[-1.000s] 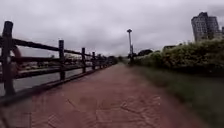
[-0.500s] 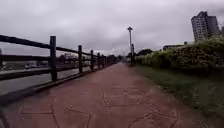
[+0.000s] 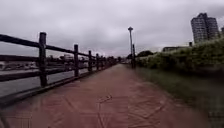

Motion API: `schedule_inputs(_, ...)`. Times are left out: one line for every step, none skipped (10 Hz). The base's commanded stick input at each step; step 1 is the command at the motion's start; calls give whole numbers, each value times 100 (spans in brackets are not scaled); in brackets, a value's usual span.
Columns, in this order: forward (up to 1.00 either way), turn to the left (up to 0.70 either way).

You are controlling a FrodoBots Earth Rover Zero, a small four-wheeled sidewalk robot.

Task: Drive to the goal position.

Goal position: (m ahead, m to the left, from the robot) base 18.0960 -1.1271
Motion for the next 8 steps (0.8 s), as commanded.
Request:
schedule_inputs(100, 0)
schedule_inputs(100, 0)
schedule_inputs(100, 0)
schedule_inputs(100, 0)
schedule_inputs(100, 0)
schedule_inputs(100, 0)
schedule_inputs(100, 0)
schedule_inputs(100, 0)
